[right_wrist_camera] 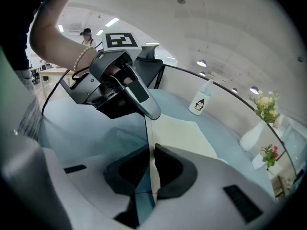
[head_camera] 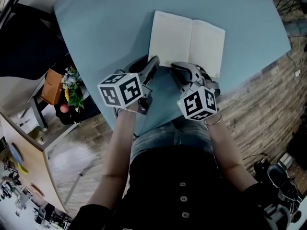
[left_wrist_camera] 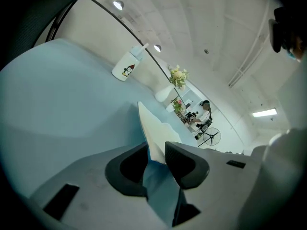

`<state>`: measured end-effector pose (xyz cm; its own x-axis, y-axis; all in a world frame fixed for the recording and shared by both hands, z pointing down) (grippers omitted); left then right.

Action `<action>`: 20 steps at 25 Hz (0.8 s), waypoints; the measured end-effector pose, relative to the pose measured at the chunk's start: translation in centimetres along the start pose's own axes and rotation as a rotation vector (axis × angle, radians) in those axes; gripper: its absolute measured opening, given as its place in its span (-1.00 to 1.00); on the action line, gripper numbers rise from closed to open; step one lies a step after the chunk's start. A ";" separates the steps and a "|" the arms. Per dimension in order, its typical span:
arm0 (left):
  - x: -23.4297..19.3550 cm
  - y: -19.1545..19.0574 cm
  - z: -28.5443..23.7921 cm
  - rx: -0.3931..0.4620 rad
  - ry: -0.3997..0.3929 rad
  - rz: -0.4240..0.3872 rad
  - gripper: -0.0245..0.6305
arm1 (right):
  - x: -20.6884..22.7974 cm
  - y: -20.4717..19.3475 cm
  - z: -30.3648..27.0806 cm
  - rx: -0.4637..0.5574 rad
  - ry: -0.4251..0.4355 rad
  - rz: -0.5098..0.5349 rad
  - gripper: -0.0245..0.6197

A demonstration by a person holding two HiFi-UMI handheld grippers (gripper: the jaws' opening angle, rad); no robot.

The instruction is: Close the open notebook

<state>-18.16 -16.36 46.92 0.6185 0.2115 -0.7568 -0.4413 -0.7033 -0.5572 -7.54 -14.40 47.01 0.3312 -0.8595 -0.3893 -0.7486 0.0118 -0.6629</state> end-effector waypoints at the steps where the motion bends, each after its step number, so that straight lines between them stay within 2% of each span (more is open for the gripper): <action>1: 0.1 0.1 0.1 -0.001 -0.007 -0.015 -0.59 | -0.1 0.0 0.0 0.000 -0.009 -0.002 -0.80; 6: 0.8 0.1 0.2 -0.025 -0.046 -0.102 -0.68 | -0.3 -0.2 0.1 -0.017 -0.035 -0.006 -0.78; 14: 2.1 0.5 0.2 -0.015 -0.082 -0.127 -0.75 | -0.1 -0.2 0.8 -0.039 -0.099 -0.055 -0.71; 20: 2.6 0.6 0.3 -0.027 -0.084 -0.182 -0.75 | 1.1 0.4 2.8 -0.007 -0.177 -0.088 -0.61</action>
<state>-17.02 -16.00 44.57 0.6294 0.3916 -0.6712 -0.3092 -0.6661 -0.6787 -5.89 -13.96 44.50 0.4907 -0.7539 -0.4368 -0.7161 -0.0634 -0.6951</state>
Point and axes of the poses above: the fingertips, and each gripper's own axes: z backward along the fingers, x to its right, y out of its top, the point moved 4 cm from there along z, backward along the fingers, and after that the axes turned 6 degrees about -y, right-handed, at the moved point
